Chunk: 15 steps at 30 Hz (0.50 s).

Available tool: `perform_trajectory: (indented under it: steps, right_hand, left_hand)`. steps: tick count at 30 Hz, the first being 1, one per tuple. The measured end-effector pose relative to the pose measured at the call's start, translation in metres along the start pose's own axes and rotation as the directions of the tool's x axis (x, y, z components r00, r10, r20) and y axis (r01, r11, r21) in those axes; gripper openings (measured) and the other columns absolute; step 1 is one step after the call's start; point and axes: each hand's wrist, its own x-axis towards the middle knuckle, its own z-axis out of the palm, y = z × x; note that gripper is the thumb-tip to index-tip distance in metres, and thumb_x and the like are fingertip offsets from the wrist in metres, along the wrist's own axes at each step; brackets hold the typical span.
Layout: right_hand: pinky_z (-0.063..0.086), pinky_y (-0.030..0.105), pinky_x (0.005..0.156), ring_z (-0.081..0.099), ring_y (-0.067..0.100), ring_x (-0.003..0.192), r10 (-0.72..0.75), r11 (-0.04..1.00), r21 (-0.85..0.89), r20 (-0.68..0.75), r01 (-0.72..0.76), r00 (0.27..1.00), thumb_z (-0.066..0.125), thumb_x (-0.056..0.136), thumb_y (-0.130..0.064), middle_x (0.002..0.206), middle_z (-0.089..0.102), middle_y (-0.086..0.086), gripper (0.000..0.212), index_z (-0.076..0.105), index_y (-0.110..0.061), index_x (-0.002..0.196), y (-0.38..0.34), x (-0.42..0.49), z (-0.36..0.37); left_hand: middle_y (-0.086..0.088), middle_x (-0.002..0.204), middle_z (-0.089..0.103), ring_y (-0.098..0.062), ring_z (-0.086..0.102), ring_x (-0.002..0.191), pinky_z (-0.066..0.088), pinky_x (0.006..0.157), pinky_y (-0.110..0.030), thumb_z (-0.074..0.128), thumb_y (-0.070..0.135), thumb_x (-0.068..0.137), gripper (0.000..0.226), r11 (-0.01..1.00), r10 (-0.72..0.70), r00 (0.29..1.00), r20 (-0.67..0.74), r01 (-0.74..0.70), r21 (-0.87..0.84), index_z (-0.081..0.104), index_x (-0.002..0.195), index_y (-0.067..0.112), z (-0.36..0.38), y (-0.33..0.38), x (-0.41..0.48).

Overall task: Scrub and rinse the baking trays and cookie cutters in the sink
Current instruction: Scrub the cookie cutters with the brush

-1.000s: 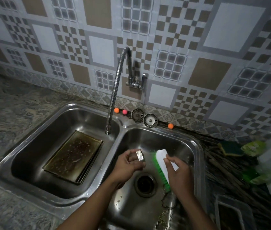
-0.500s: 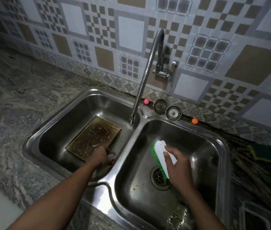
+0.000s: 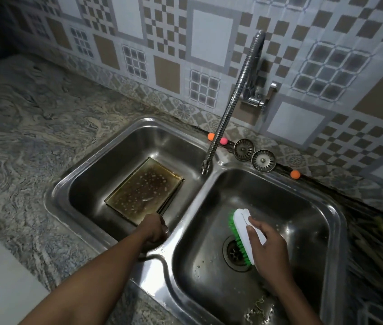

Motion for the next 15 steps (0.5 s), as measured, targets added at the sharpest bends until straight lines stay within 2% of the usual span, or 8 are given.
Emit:
perform_trajectory:
  steps: [2,5,7,9,12,15]
  right_hand:
    - [0.047,0.033,0.099,0.056,0.008,0.114,0.020,1.000,0.009,-0.010,-0.020,1.000,0.059,0.094,-0.026,0.123,0.064,-0.011,0.020,0.065,-0.035,0.111,0.000,-0.001,-0.005]
    - [0.046,0.031,0.100,0.056,0.007,0.115,0.031,0.999,0.018,-0.063,-0.030,0.998,0.058,0.094,-0.027,0.124,0.063,-0.011,0.023,0.065,-0.030,0.116,0.000,-0.002,-0.020]
    - [0.046,0.031,0.101,0.056,0.005,0.114,0.025,0.999,0.046,-0.130,-0.020,0.991,0.058,0.094,-0.023,0.124,0.063,-0.010,0.024,0.065,-0.026,0.117,0.000,-0.003,-0.037]
    - [0.043,0.023,0.096,0.054,0.003,0.112,0.036,0.998,0.066,-0.209,-0.023,0.977,0.058,0.095,-0.020,0.122,0.062,-0.011,0.024,0.065,-0.023,0.117,-0.001,-0.008,-0.060]
    - [0.037,0.014,0.089,0.053,0.002,0.110,0.045,0.998,0.057,-0.367,-0.026,0.929,0.058,0.095,-0.018,0.118,0.061,-0.011,0.025,0.066,-0.017,0.118,0.006,-0.024,-0.101]
    - [0.037,0.017,0.091,0.056,0.008,0.111,0.064,0.998,0.031,-0.500,-0.056,0.864,0.058,0.095,-0.017,0.119,0.065,-0.003,0.024,0.067,-0.014,0.116,0.024,-0.051,-0.143]
  left_hand:
    - [-0.010,0.097,0.073,-0.025,0.068,0.092,0.051,0.077,-0.028,0.068,0.027,0.080,0.026,0.998,-0.001,0.996,-0.093,-0.005,-0.062,0.073,0.101,0.012,-0.009,0.010,-0.002]
    - [-0.003,0.104,0.073,-0.024,0.068,0.096,0.055,0.083,-0.034,0.062,0.045,0.074,0.044,0.995,0.028,0.968,-0.251,-0.050,-0.084,0.069,0.112,0.022,-0.024,0.040,-0.014]
    - [-0.002,0.109,0.070,-0.024,0.066,0.098,0.055,0.084,-0.037,0.061,0.043,0.079,0.041,0.984,0.126,0.937,-0.327,-0.161,-0.081,0.067,0.115,0.024,-0.024,0.071,-0.032]
    - [-0.003,0.110,0.066,-0.024,0.064,0.097,0.054,0.083,-0.036,0.063,0.039,0.083,0.034,0.946,0.285,0.883,-0.372,-0.321,-0.039,0.067,0.113,0.023,-0.012,0.107,-0.051]
    - [-0.001,0.109,0.064,-0.021,0.063,0.097,0.053,0.085,-0.034,0.063,0.042,0.082,0.037,0.859,0.492,0.808,-0.323,-0.511,0.030,0.068,0.112,0.023,0.024,0.161,-0.076]
    - [0.005,0.110,0.064,-0.016,0.063,0.099,0.052,0.084,-0.030,0.062,0.042,0.083,0.036,0.825,0.565,0.821,-0.083,-0.563,0.043,0.065,0.116,0.029,0.073,0.203,-0.099]
